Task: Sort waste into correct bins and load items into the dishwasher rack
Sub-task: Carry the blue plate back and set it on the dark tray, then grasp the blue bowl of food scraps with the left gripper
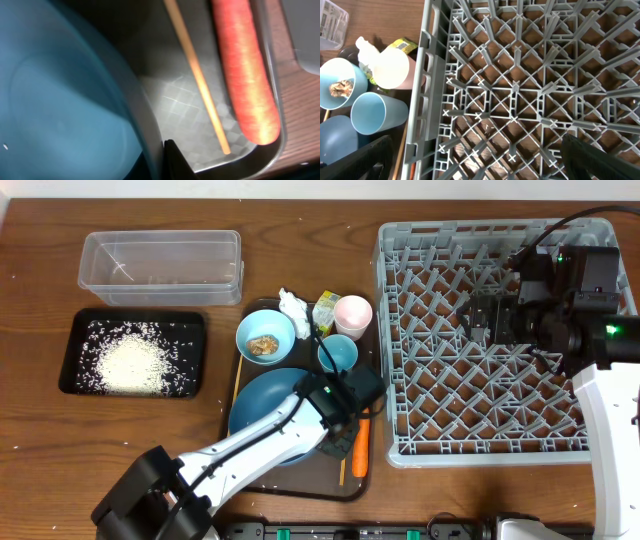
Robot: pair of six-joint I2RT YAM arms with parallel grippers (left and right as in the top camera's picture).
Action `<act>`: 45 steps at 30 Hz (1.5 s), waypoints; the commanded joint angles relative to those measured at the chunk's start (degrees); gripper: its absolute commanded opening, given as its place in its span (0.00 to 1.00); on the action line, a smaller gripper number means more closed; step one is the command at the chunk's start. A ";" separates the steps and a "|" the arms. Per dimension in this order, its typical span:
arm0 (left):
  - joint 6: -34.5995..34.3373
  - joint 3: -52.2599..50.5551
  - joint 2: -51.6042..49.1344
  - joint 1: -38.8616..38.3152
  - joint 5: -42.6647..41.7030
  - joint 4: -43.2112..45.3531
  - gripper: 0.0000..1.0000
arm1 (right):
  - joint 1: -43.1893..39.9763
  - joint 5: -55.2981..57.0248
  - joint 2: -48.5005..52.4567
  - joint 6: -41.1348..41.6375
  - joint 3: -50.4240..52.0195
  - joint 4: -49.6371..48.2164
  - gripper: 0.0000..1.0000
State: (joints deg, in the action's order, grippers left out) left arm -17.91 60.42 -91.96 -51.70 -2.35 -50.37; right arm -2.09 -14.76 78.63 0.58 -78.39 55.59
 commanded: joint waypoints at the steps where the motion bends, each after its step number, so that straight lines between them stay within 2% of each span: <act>1: -0.46 -0.31 0.22 -0.92 1.29 0.09 0.33 | -0.52 0.02 0.15 -0.70 -0.98 -0.11 0.99; 3: -0.42 -0.31 0.24 -0.98 0.20 -0.04 0.56 | -0.52 0.07 0.15 -0.70 -0.98 -0.13 0.99; 5: -0.39 -0.28 0.24 -0.98 -1.27 -0.15 0.70 | -0.52 0.68 0.15 -0.68 -0.98 -0.13 0.99; 7: -0.42 -0.17 0.24 -0.98 -2.38 -0.55 0.74 | -0.52 0.90 0.15 -0.66 -0.98 -0.11 0.99; 16: -0.39 6.43 3.76 -0.92 -1.68 -7.02 0.75 | -0.52 0.87 0.13 -0.66 -0.98 -0.13 0.99; 19: -0.42 7.76 7.15 -0.02 5.05 -7.06 0.76 | -0.52 0.87 0.15 -0.68 -0.98 -0.09 0.99; 22: -0.17 7.76 10.01 2.64 14.10 -5.09 0.82 | -0.52 0.87 0.15 -0.66 -0.98 -0.13 0.99; 24: 2.54 7.74 10.64 6.05 16.63 -1.70 0.82 | -0.52 0.87 0.15 -0.66 -0.98 -0.09 0.99; 29: 13.00 7.74 7.67 16.04 16.22 12.31 0.82 | -0.50 0.83 0.15 -0.66 -0.98 -0.09 0.99; 32: 18.75 7.74 4.31 19.80 13.09 19.47 0.82 | -0.52 0.85 0.15 -0.66 -0.98 -0.04 0.99; 39: 18.93 7.74 -4.94 26.08 8.02 21.88 0.81 | -0.52 1.03 0.15 -0.66 -0.98 -0.02 0.99; 45: 18.99 7.74 -11.08 27.58 5.75 23.63 0.78 | -0.52 1.05 0.15 -0.66 -0.98 -0.31 0.99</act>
State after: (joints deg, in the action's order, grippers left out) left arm 0.08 67.51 -101.38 -24.29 5.43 -27.35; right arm -2.09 -14.09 78.65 0.60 -78.39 55.44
